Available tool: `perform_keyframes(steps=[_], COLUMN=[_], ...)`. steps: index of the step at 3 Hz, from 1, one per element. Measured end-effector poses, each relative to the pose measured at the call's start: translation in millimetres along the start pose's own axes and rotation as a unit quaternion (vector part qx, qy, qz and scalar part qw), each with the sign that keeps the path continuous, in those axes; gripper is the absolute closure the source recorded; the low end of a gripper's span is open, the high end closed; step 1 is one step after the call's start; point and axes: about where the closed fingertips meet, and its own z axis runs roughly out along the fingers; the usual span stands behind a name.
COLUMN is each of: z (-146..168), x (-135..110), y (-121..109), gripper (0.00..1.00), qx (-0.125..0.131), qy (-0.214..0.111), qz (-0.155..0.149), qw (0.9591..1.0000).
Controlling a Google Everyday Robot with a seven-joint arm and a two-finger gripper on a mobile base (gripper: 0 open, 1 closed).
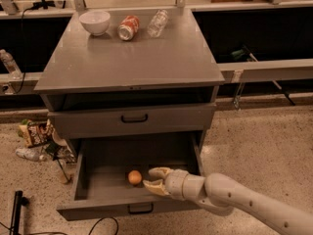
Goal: Place orange into middle drawer
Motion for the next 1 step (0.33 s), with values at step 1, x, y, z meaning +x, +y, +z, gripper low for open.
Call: perform_keyframes(steps=[1], z=[-22.4], x=[2.6], y=[-7.8], gripper=[0.56], qx=[0.017], qy=[-0.008], qz=[0.008], qw=[0.9998])
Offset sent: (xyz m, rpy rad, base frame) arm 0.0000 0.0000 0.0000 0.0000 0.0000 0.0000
